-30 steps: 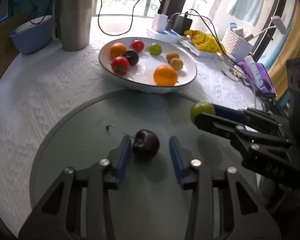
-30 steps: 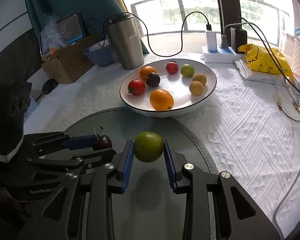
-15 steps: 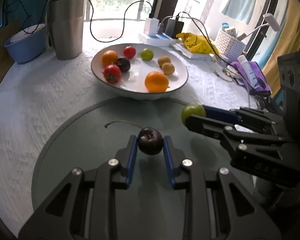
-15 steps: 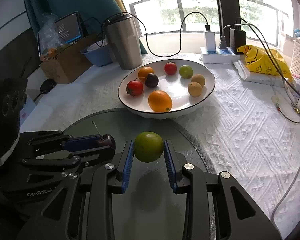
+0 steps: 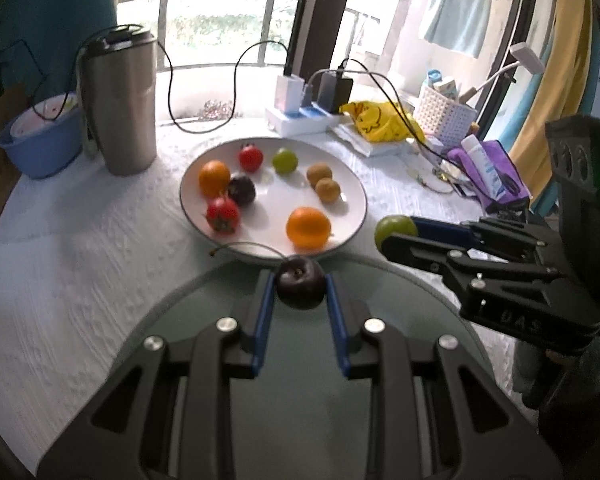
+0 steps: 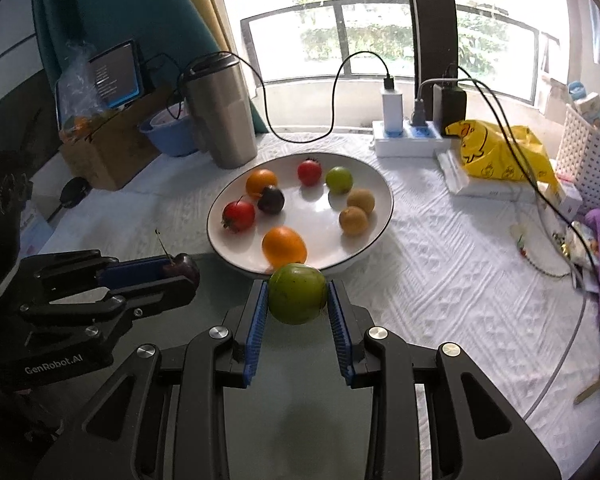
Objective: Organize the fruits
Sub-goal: 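Carry the lime and cherry onto the white plate and open both grippers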
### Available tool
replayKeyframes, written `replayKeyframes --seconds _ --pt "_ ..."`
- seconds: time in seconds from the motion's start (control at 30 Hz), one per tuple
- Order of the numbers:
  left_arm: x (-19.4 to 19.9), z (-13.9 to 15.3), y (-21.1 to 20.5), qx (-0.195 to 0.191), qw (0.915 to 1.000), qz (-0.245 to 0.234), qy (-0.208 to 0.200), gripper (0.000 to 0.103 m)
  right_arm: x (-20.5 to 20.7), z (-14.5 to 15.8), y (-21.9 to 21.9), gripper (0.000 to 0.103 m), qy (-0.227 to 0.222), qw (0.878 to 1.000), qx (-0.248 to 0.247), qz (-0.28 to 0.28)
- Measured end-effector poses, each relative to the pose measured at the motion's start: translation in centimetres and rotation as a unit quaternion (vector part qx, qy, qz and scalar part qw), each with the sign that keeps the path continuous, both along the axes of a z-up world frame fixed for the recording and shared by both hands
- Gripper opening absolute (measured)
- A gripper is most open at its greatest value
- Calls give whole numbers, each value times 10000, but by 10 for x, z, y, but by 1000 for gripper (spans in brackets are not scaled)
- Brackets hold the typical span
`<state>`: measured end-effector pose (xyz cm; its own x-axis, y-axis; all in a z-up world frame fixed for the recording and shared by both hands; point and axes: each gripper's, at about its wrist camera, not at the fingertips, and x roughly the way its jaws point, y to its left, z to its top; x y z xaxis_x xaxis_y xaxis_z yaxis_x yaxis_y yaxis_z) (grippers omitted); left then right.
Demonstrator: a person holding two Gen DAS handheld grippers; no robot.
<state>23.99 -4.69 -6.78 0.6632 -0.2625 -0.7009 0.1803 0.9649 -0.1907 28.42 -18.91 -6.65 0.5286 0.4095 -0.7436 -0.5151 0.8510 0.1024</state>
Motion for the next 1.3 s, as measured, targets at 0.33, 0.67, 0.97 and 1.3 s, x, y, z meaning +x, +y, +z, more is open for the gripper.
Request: replayKeyframes --seconds 0.33,0.67,0.97,1.3 --pt "26 2 6 3 10000 -48 -81 27 17 3 6 33 -59 9999 -97 -66" --pt "53 -7 8 104 9999 -108 -67 27 47 -3 13 33 -55 9997 -214 -104" --pt "74 -18 8 259 9996 -100 -42 28 71 -20 26 33 90 9995 -282 -81" --pt "81 -24 7 240 9996 -145 54 28 82 -36 28 33 230 9990 -334 -169"
